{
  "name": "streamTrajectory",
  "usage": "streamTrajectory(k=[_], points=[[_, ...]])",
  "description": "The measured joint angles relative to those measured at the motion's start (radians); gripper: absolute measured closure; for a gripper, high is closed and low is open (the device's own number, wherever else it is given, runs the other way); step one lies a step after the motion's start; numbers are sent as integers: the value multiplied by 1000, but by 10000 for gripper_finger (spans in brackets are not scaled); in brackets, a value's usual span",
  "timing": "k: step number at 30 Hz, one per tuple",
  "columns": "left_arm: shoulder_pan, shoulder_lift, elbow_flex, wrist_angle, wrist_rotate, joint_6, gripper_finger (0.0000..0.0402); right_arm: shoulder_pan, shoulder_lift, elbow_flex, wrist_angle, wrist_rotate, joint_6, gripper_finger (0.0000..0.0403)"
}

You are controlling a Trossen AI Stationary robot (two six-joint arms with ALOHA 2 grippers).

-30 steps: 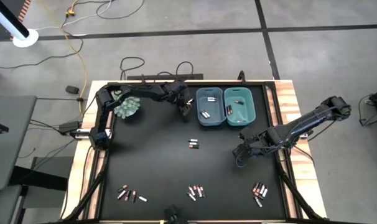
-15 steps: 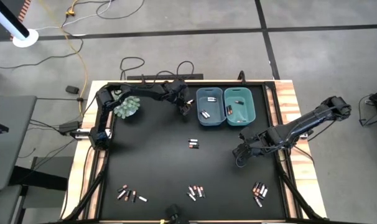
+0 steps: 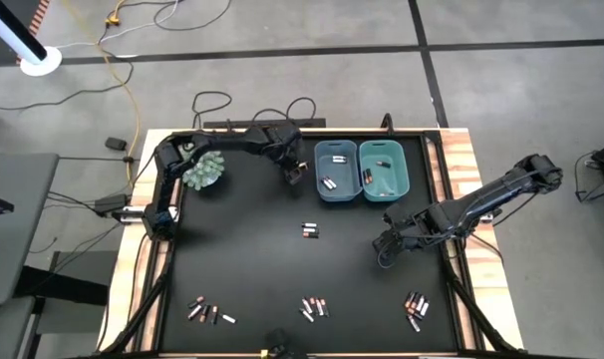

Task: Sort batteries
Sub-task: Put the silver battery into the blue bin

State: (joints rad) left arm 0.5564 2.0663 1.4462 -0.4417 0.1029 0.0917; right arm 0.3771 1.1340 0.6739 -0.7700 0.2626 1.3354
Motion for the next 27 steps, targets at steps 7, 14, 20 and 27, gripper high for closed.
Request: streamTrajectory(k=[7, 14, 20, 27], points=[[-5, -1, 48, -173, 7, 25, 355, 0, 0, 0, 0, 0, -1, 239], [-35, -2, 72, -270, 46, 41, 355, 0, 0, 0, -6, 0, -3, 239], [-73, -11, 79, -301, 50, 58, 355, 0, 0, 0, -6, 0, -1, 239], [-79, -70, 79, -320, 50, 56, 355, 0, 0, 1, -7, 0, -7, 239]])
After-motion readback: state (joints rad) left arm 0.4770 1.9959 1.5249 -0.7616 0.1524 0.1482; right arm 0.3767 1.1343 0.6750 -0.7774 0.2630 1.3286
